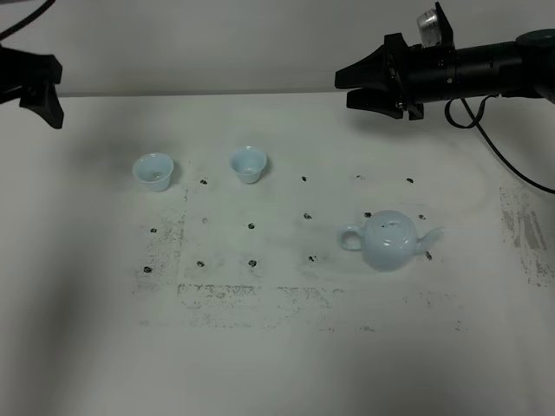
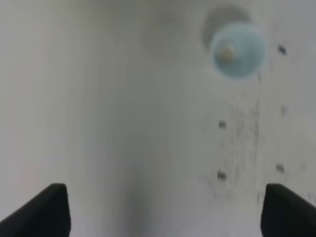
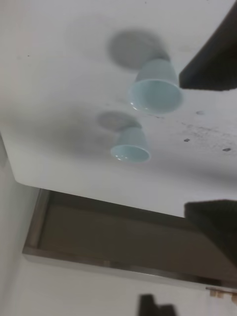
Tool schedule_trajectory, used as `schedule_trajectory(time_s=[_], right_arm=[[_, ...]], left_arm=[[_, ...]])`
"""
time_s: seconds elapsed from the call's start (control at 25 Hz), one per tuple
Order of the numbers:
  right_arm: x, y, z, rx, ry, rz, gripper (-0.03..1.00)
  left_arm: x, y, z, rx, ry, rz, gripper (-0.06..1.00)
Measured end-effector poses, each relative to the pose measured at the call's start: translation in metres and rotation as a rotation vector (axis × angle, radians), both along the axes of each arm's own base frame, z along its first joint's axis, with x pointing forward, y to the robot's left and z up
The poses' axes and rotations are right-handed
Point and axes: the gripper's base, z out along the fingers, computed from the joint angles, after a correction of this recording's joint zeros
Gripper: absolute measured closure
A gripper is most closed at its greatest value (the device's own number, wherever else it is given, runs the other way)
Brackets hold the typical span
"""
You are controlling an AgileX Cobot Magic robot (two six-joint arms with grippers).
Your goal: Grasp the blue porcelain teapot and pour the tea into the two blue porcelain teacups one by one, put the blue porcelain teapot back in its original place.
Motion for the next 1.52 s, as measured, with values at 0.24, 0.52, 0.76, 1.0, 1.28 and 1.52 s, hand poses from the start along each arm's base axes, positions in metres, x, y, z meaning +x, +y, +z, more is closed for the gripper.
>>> schedule_trajectory(time_s=[0.24, 0.52, 0.76, 1.0, 1.28, 1.52], right_arm=[[0.000, 0.000, 0.000, -0.001, 0.000, 0.000, 0.50], [0.000, 0.000, 0.000, -0.001, 0.000, 0.000, 0.50], [0.000, 0.000, 0.000, -0.001, 0.000, 0.000, 0.50], [0.000, 0.000, 0.000, -0.001, 0.000, 0.000, 0.50], [0.000, 0.000, 0.000, 0.000, 0.002, 0.000, 0.50], [0.000, 0.000, 0.000, 0.002, 0.010, -0.003, 0.50]], left_arm=[[-0.088, -0.001, 0.006, 0.001, 0.041, -0.002, 0.20], [-0.186, -0.001, -0.017, -0.001, 0.081, 0.002, 0.20], [-0.252, -0.001, -0.049, -0.002, 0.044, 0.009, 0.20], [-0.295, -0.001, -0.067, -0.001, -0.138, 0.018, 0.20], [-0.333, -0.001, -0.065, -0.002, -0.380, 0.019, 0.20], [-0.357, -0.002, -0.061, -0.003, -0.560, 0.018, 0.20]])
